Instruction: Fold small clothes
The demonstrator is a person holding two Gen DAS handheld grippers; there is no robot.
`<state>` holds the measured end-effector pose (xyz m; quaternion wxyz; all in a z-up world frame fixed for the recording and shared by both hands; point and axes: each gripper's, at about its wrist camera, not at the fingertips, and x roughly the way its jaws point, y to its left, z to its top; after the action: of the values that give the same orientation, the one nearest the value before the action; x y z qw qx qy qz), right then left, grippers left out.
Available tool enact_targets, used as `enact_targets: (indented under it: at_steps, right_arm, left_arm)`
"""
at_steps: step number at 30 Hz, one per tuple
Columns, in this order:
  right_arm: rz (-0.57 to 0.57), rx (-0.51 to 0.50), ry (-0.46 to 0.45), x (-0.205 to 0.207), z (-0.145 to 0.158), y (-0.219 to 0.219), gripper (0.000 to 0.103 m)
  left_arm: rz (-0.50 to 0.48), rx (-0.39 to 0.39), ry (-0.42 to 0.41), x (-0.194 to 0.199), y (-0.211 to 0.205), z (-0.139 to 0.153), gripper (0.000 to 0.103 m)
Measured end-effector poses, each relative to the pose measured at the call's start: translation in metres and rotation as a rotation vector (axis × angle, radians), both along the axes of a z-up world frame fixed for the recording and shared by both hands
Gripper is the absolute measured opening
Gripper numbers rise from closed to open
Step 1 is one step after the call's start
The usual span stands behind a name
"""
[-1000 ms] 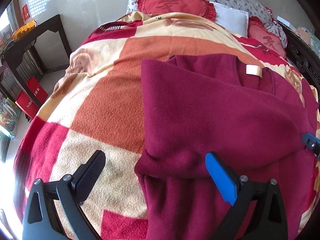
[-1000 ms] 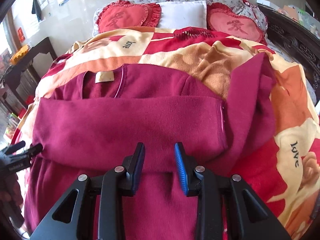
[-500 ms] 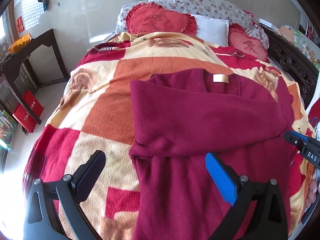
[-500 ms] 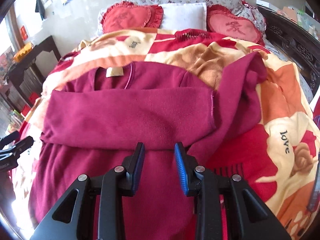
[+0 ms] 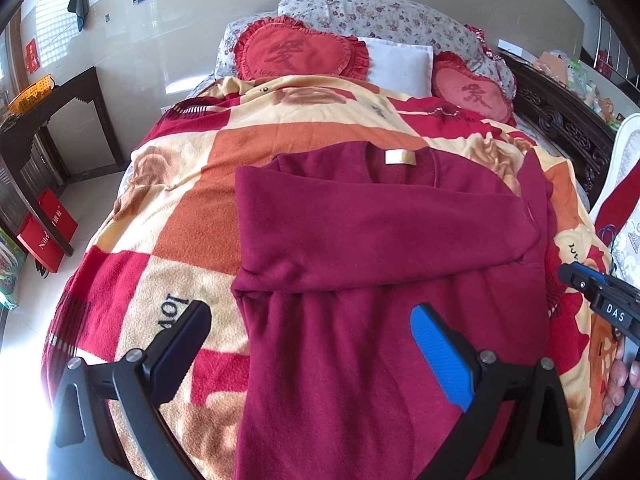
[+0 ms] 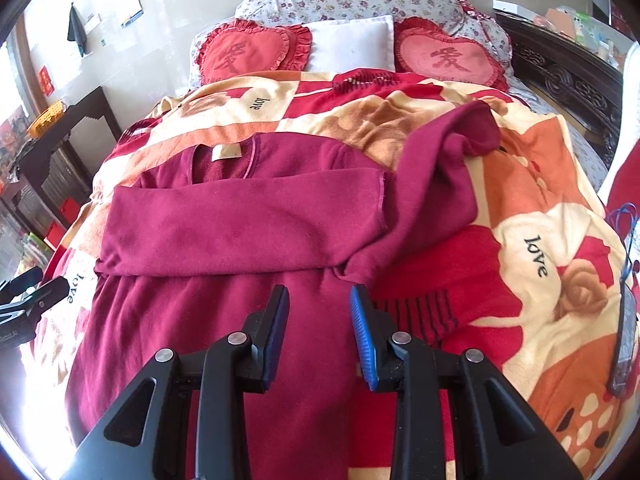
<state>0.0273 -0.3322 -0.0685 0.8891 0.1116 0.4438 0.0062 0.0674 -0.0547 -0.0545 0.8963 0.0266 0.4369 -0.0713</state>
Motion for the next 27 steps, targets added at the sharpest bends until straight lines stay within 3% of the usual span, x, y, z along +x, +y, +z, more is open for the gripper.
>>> enact_targets:
  at_steps: [15, 23, 27]
  right_arm:
    - [-0.187, 0.033, 0.041, 0.001, -0.031, -0.095, 0.015]
    - [-0.255, 0.073, -0.068, 0.058, 0.004, -0.136, 0.015]
    - [-0.271, 0.117, -0.091, 0.103, 0.011, -0.148, 0.021]
  left_arm:
    - [-0.003, 0.001, 0.060, 0.014, -0.011, -0.027, 0.102]
    - [0.014, -0.002, 0.075, 0.026, -0.005, -0.034, 0.102]
    - [0.021, -0.003, 0.092, 0.031, -0.004, -0.038, 0.102]
